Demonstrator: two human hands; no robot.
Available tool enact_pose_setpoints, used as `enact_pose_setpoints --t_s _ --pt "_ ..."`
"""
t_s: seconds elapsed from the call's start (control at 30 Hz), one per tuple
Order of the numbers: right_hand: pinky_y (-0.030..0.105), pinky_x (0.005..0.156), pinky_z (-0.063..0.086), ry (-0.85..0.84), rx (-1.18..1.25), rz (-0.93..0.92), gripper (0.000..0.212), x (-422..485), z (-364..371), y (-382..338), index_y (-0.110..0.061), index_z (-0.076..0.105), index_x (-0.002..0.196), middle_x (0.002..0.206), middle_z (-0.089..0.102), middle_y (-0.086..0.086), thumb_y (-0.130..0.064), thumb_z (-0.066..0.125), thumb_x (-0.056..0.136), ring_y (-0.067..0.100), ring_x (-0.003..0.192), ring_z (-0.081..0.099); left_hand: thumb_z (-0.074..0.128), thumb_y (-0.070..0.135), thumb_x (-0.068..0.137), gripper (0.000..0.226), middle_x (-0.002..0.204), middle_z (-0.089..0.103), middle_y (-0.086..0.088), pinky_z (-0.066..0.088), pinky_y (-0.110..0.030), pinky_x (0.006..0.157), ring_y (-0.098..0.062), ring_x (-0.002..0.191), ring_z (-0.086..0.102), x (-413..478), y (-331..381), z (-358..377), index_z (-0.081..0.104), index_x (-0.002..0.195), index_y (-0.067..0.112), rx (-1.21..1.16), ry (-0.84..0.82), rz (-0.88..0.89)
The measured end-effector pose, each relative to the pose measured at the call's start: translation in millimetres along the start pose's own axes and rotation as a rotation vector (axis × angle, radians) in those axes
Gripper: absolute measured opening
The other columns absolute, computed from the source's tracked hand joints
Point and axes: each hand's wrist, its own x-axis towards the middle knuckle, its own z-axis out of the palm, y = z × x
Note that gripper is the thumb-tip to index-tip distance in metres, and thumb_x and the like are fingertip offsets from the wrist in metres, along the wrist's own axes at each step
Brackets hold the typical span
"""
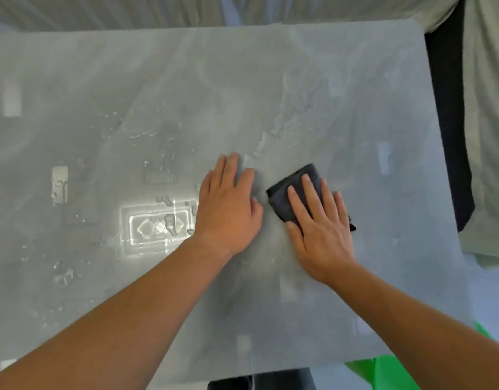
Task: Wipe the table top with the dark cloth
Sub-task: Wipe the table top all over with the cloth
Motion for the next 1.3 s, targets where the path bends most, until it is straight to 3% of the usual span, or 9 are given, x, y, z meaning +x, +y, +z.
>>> enact_pose_setpoints --t_s 0.1,0.27,0.33,0.5,0.57,0.77,1.03,1.23,1.3 --pt "0.050 0.124 0.006 -0.022 0.007 0.014 0.060 33.9 -12.1 34.9 -0.028 0.019 0.159 0.169 0.008 0.002 -0.047 0.029 0.103 0.032 0.154 0.005 0.043 0.029 0.097 0.056 0.167 -0.002 -0.010 0.001 -0.039 0.122 -0.026 0.153 -0.007 24.0 -0.3 -9.5 0.028 0.151 0.021 0.039 -0.011 -0.039" --pt "0.048 0.125 -0.001 0.071 0.140 0.442 0.061 117.9 -33.9 54.5 -0.029 0.008 0.161 0.169 -0.006 -0.003 -0.045 0.025 0.104 0.026 0.155 -0.005 0.042 0.031 0.097 0.060 0.166 -0.006 -0.011 0.004 -0.040 0.122 -0.028 0.153 -0.010 67.8 -4.7 -23.5 0.020 0.153 0.023 0.094 -0.026 -0.102" --pt "0.050 0.124 0.001 0.086 0.113 0.378 0.060 114.8 -30.9 40.6 -0.028 0.011 0.160 0.169 -0.001 0.000 -0.043 0.027 0.104 0.030 0.155 -0.001 0.042 0.032 0.097 0.060 0.166 -0.005 -0.010 0.006 -0.041 0.122 -0.028 0.153 -0.009 79.9 -7.0 -27.7 0.021 0.152 0.023 0.104 -0.026 -0.118" --pt "0.054 0.123 0.011 -0.021 -0.033 -0.148 0.057 75.7 -23.7 46.5 -0.024 0.028 0.156 0.167 0.016 0.005 -0.042 0.034 0.103 0.037 0.152 0.014 0.040 0.032 0.098 0.056 0.167 0.001 -0.009 0.015 -0.041 0.120 -0.028 0.153 -0.001 86.1 -5.4 -34.9 0.027 0.151 0.023 0.109 -0.032 -0.137" --pt "0.055 0.122 0.014 -0.015 -0.016 -0.134 0.058 99.9 -31.9 66.7 -0.025 0.031 0.156 0.167 0.019 0.005 -0.044 0.034 0.101 0.037 0.152 0.017 0.040 0.032 0.098 0.054 0.167 0.005 -0.009 0.020 -0.041 0.120 -0.027 0.153 0.002 88.1 -5.0 -37.0 0.030 0.150 0.024 0.103 -0.031 -0.146" --pt "0.049 0.125 -0.003 0.064 0.124 0.289 0.059 193.4 -54.3 70.5 -0.031 0.012 0.160 0.169 -0.002 -0.002 -0.043 0.026 0.104 0.028 0.155 -0.003 0.041 0.036 0.098 0.052 0.166 0.008 -0.008 0.025 -0.039 0.117 -0.026 0.153 0.005 91.8 -2.2 -41.9 0.035 0.148 0.025 0.074 -0.072 -0.177" --pt "0.051 0.124 0.005 -0.038 -0.008 -0.194 0.057 146.1 -46.5 63.9 -0.027 0.025 0.157 0.168 0.013 0.002 -0.043 0.031 0.103 0.034 0.154 0.010 0.036 0.044 0.099 0.060 0.167 -0.005 -0.009 0.012 -0.042 0.123 -0.029 0.153 -0.007 86.7 -5.6 -33.4 0.020 0.154 0.025 0.088 -0.096 -0.148" --pt "0.050 0.125 -0.001 0.050 0.130 0.280 0.059 241.1 -67.4 66.3 -0.032 0.010 0.160 0.169 -0.003 0.000 -0.044 0.028 0.104 0.031 0.155 -0.003 0.027 0.050 0.100 0.062 0.167 -0.010 -0.006 0.006 -0.042 0.121 -0.024 0.152 -0.013 82.6 -13.2 -24.8 0.014 0.156 0.028 0.088 -0.061 -0.115" --pt "0.052 0.124 0.000 0.071 0.156 0.303 0.059 239.2 -62.9 38.2 -0.033 0.011 0.160 0.169 -0.003 0.002 -0.044 0.029 0.104 0.033 0.154 -0.003 0.020 0.054 0.096 0.065 0.167 -0.007 -0.006 0.009 -0.043 0.120 -0.024 0.153 -0.011 81.8 -14.5 -24.3 0.017 0.156 0.028 0.054 -0.045 -0.116"
